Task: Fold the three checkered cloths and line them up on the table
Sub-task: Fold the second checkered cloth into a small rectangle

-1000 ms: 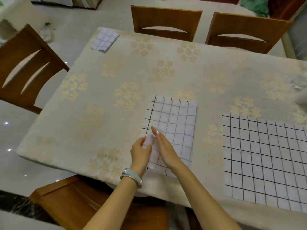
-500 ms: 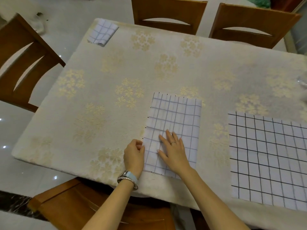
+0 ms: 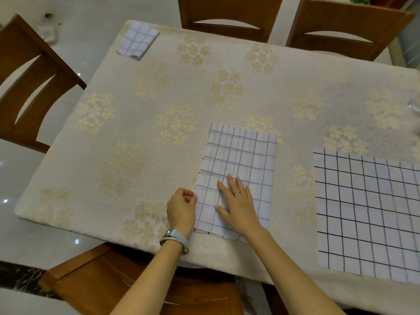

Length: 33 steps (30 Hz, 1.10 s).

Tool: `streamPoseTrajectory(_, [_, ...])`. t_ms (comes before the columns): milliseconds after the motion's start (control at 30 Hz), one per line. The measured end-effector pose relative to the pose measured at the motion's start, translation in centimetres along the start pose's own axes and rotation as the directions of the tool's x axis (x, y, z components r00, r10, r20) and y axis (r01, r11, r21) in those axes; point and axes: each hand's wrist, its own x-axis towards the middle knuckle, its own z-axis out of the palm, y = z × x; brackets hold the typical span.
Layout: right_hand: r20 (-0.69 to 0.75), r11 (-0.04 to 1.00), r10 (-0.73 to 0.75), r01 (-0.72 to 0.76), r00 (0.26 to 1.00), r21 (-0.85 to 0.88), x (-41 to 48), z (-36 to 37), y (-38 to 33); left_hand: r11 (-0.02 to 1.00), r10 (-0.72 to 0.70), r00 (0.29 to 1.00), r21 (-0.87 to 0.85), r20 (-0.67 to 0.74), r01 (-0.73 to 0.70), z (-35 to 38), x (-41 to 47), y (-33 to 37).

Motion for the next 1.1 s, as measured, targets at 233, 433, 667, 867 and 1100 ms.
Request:
streamPoseTrajectory(233, [0.011, 0.999, -0.025, 0.025, 1.0, -0.019, -0.2, 0.1, 0.2, 0.999, 0.024, 1.0, 0.025, 0.02, -0.024, -0.4, -0.3, -0.7])
streamPoseTrajectory(433, [0.019, 0.999, -0.04, 0.04, 0.999, -0.014, -0.2, 0.4, 0.1, 0.999, 0.031, 0.999, 0.026, 0.016, -0.031, -0.7, -0.3, -0.9])
streamPoseTrajectory(667, [-0.002, 0.999, -0.039, 0.039, 0.999, -0.013, -0.1, 0.6, 0.1, 0.996, 0.065, 0.998, 0.057, -0.009, -0.064, -0.4, -0.4, -0.8])
streamPoseTrajectory(867, [-0.077, 0.998, -0.03, 0.035, 0.997, 0.061, -0.4, -0.1, 0.5, 0.849, 0.48, 0.877, 0.255, -0.008, -0.463, 1.2, -0.6, 0.0])
streamPoseTrajectory(1100, [-0.322, 0.985, 0.153, -0.169, 0.934, -0.023, -1.8, -2.1, 5.7, 0.461, 0.745, 0.537, 0.275, 0.395, -0.843, 5.8, 0.6, 2.3])
